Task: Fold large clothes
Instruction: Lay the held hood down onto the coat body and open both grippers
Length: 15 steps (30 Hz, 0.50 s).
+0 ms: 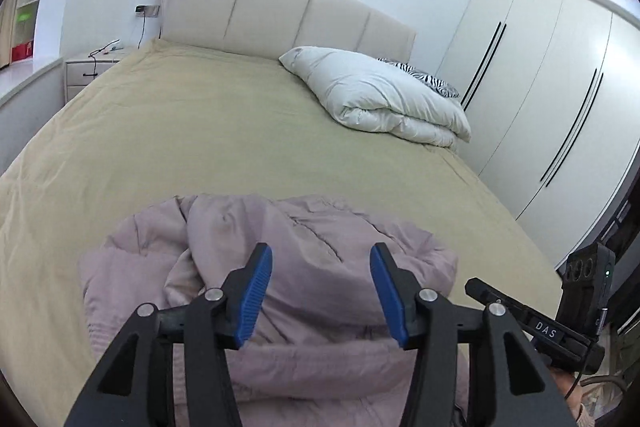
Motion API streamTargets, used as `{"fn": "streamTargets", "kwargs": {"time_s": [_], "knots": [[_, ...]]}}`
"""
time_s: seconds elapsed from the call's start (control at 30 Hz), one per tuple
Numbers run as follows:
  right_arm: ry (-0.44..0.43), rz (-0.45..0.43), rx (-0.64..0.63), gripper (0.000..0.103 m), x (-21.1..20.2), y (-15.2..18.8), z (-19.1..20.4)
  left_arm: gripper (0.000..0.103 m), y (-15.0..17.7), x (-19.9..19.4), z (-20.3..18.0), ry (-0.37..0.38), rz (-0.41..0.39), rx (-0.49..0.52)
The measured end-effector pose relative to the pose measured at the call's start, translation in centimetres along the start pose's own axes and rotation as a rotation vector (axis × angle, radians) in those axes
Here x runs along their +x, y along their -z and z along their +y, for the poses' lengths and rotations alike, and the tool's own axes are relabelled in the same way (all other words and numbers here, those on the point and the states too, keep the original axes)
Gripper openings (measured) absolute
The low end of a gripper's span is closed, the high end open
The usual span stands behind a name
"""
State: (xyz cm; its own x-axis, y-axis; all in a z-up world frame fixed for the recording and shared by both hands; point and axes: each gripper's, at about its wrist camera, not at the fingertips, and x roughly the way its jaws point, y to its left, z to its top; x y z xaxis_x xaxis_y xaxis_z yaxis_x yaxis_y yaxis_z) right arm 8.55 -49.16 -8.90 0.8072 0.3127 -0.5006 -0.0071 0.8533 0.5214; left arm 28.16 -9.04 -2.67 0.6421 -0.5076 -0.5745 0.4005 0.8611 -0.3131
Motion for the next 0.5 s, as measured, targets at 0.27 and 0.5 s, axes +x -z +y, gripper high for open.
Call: {"fn": "streamTargets", "kwargs": {"time_s": [0.27,0.5], "knots": [[0.004,0.239,0.0,0.008,10.5,3.4,0.9,0.054,3.8,5.2,5.4,-0.158,0.164,-0.052],[0.013,0.281,-0.039,0.008,13.5,7.2,2.4,0.054,3.9,0.3,5.5,-0.161,-0.005,-0.068]]}}
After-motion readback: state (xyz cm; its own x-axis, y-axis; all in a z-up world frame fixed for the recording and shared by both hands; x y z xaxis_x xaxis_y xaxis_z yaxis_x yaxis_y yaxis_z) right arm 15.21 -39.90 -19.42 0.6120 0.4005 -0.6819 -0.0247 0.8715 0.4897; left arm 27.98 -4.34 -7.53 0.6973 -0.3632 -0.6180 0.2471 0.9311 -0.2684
